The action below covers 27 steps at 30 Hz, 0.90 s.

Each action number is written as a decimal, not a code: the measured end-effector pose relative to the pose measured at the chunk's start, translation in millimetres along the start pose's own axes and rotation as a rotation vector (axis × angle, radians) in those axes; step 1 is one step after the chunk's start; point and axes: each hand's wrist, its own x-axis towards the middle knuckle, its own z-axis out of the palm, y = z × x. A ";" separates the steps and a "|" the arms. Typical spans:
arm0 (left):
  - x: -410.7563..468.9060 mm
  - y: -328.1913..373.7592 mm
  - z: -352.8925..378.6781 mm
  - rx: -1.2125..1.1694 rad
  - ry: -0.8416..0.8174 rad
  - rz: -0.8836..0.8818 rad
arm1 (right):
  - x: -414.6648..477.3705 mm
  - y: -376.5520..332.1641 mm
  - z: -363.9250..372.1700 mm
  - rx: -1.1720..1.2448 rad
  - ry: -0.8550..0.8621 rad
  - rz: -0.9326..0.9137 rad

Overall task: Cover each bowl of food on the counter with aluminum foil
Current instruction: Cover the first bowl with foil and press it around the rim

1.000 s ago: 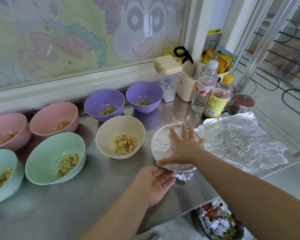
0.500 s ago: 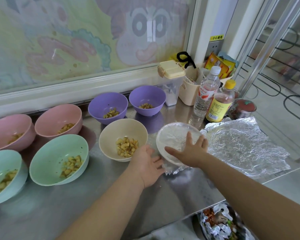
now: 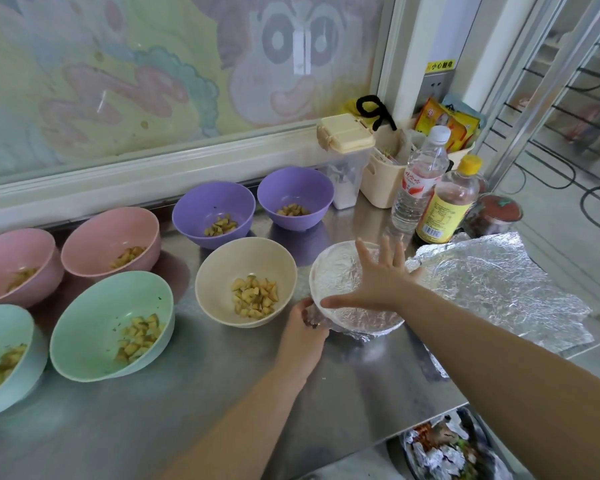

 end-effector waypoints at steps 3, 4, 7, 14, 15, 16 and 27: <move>6.4 -0.7 -4.2 -0.110 -0.034 -0.077 | 6.5 -10.0 -2.0 0.011 -0.028 0.011; 7.1 -0.3 -5.6 -0.143 -0.047 -0.098 | 7.0 -12.8 -3.4 0.011 -0.041 0.019; 7.1 0.5 -10.9 -0.261 -0.080 -0.132 | 7.0 -18.6 -6.8 -0.004 -0.080 0.055; 14.7 -8.8 -25.9 -0.590 -0.141 -0.324 | 10.9 -18.4 -7.2 -0.028 -0.110 0.061; 15.4 -10.1 -27.3 -0.621 -0.131 -0.335 | 12.1 -17.8 -6.9 -0.026 -0.116 0.049; 16.4 -11.8 -28.4 -0.641 -0.119 -0.338 | 13.2 -17.1 -6.3 -0.022 -0.122 0.036; 16.0 -20.9 -30.0 -0.535 -0.064 -0.386 | 13.4 -9.1 -4.0 -0.048 -0.135 -0.034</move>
